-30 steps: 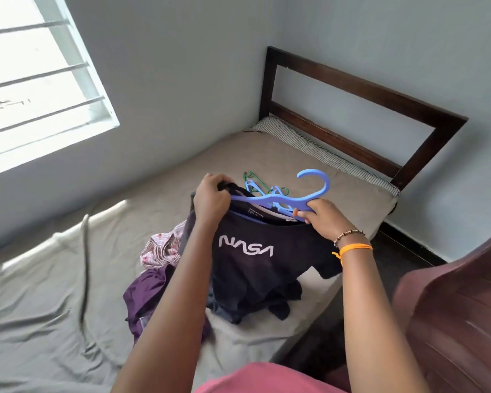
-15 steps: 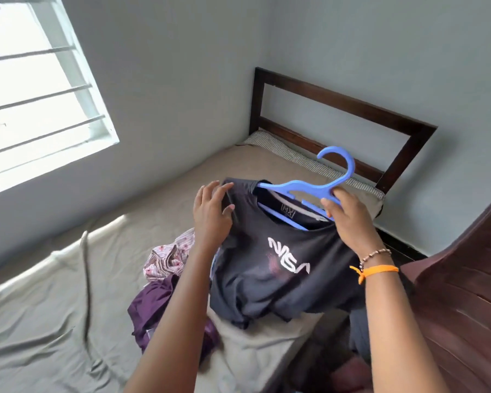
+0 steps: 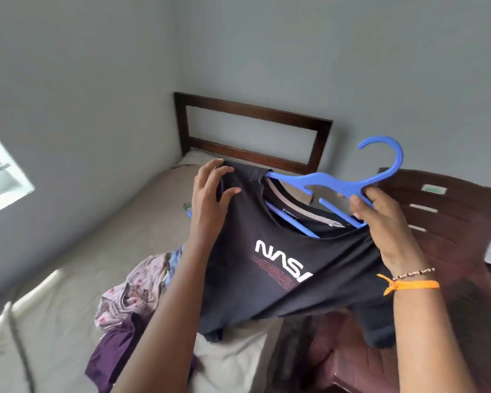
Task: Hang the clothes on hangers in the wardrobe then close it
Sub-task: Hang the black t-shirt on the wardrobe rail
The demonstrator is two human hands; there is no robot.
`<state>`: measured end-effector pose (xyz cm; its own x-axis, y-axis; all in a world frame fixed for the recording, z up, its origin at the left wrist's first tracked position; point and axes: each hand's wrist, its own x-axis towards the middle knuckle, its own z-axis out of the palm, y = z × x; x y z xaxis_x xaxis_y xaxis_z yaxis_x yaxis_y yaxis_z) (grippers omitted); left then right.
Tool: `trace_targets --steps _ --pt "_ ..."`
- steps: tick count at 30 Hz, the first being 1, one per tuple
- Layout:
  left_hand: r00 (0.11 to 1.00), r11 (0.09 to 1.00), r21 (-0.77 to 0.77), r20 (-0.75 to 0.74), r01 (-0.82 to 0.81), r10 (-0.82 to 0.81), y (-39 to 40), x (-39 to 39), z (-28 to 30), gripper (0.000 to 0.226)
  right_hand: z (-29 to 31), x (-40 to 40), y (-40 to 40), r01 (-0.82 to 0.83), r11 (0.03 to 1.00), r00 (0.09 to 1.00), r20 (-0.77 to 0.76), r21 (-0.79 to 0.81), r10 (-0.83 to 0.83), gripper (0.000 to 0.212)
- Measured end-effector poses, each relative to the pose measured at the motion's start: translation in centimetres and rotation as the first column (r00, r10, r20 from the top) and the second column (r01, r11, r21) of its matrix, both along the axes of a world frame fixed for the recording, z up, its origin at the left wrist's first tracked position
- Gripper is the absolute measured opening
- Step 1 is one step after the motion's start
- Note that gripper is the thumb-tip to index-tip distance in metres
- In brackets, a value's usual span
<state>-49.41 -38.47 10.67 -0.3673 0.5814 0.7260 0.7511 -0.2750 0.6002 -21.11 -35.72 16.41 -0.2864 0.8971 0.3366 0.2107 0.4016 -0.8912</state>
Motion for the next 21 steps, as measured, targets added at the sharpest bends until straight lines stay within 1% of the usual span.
trace_targets --steps 3,6,9,11,13,16,19,21 --pt "0.994 0.989 0.118 0.056 0.088 -0.095 0.3 4.2 2.2 0.022 0.7 4.8 -3.0 0.088 0.996 0.995 -0.041 0.005 -0.088 0.023" --pt "0.967 0.966 0.153 0.114 0.208 -0.226 0.0 9.1 4.2 0.017 1.3 10.2 -6.6 0.196 0.981 0.978 -0.077 0.018 -0.194 0.022" --pt "0.896 0.912 0.142 0.176 0.386 -0.407 -1.8 15.9 5.6 0.011 2.2 17.1 -12.2 0.323 0.945 0.946 -0.044 0.056 -0.321 0.022" --pt "0.864 0.876 0.117 0.147 0.468 -0.481 -3.4 20.4 6.0 0.008 2.7 21.7 -16.7 0.404 0.913 0.915 -0.013 0.061 -0.404 0.021" --pt "0.825 0.827 0.034 0.064 0.561 -0.562 -5.1 24.5 6.4 0.008 3.4 25.7 -21.6 0.473 0.879 0.880 0.016 0.067 -0.474 0.020" --pt "0.694 0.692 -0.109 -0.030 0.713 -0.720 -7.6 30.5 7.1 0.008 4.3 30.7 -29.2 0.534 0.845 0.842 0.083 0.014 -0.533 0.019" --pt "0.542 0.546 -0.211 -0.083 0.811 -0.836 -10.6 36.9 7.6 0.005 4.6 34.4 -35.7 0.560 0.825 0.814 0.230 -0.071 -0.533 0.015" --pt "0.446 0.459 -0.283 -0.115 0.842 -0.888 -12.6 41.7 7.7 0.004 4.4 36.3 -38.8 0.633 0.774 0.741 0.309 -0.023 -0.597 0.012"
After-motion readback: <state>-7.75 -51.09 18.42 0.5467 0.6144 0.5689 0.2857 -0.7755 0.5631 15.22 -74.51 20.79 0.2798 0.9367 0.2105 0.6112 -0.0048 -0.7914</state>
